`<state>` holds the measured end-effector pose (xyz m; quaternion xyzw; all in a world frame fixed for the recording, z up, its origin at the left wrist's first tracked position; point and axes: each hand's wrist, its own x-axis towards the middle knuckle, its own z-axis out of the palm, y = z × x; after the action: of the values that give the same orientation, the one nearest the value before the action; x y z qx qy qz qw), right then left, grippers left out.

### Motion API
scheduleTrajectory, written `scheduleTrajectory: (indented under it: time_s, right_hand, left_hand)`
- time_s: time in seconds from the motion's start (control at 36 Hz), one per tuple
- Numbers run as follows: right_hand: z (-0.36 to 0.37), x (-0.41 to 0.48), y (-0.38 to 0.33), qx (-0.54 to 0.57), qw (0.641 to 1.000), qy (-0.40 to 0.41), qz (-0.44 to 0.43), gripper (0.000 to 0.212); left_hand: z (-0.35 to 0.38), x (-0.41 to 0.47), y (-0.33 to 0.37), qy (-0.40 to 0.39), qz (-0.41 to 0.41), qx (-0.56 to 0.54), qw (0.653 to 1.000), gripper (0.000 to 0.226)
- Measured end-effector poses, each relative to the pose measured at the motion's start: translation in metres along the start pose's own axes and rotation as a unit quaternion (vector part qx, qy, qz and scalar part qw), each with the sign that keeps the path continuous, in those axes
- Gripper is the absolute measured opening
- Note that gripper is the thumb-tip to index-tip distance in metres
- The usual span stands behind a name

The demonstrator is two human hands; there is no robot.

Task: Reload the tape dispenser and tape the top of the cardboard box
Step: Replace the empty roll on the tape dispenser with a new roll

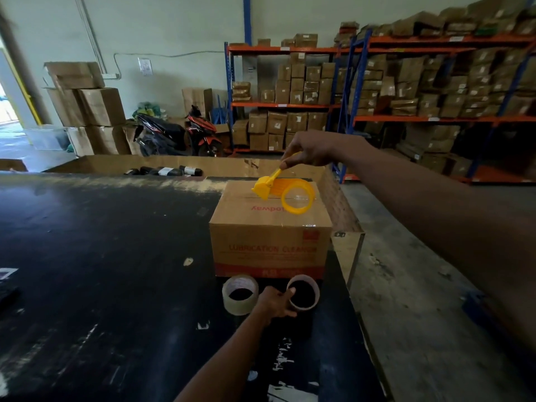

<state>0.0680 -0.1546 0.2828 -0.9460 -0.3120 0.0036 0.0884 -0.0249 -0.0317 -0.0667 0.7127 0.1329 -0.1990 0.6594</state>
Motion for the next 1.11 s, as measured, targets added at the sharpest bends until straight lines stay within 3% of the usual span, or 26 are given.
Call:
scheduleTrajectory:
  time_s: [0.22, 0.39, 0.72, 0.78, 0.86, 1.0, 1.08, 1.11]
  right_hand:
    - [-0.007, 0.005, 0.005, 0.022, 1.000, 0.004, -0.016, 0.036]
    - [-0.008, 0.005, 0.007, 0.022, 0.999, 0.005, -0.029, 0.036]
    - [-0.002, 0.012, 0.007, 0.011, 0.999, 0.005, -0.041, 0.039]
    - [0.000, 0.014, 0.007, 0.015, 0.999, 0.005, -0.042, 0.038]
    - [0.003, 0.017, 0.009, 0.013, 0.999, 0.005, -0.045, 0.038]
    - [0.010, 0.024, 0.009, 0.010, 0.999, 0.014, -0.044, 0.039]
    - [0.015, 0.026, 0.009, 0.013, 0.999, 0.017, -0.048, 0.039]
    - [0.016, 0.026, 0.009, 0.017, 0.998, 0.017, -0.049, 0.039]
  left_hand:
    - [0.015, 0.007, -0.008, 0.059, -0.058, 0.032, 0.996, 0.054]
    - [0.015, 0.016, -0.012, 0.118, -0.055, 0.102, 0.986, 0.035]
    - [0.006, 0.005, -0.010, 0.119, -0.054, 0.129, 0.983, 0.047]
    - [0.003, -0.004, -0.009, 0.122, -0.026, 0.185, 0.975, 0.044]
    - [-0.008, -0.012, -0.013, 0.184, 0.087, 0.268, 0.942, 0.042]
    - [-0.039, -0.035, -0.017, 0.287, 0.310, 0.236, 0.875, 0.039]
    - [-0.063, -0.046, -0.029, 0.355, 0.334, 0.225, 0.844, 0.015]
    - [-0.070, -0.049, -0.034, 0.379, 0.325, 0.224, 0.837, 0.020]
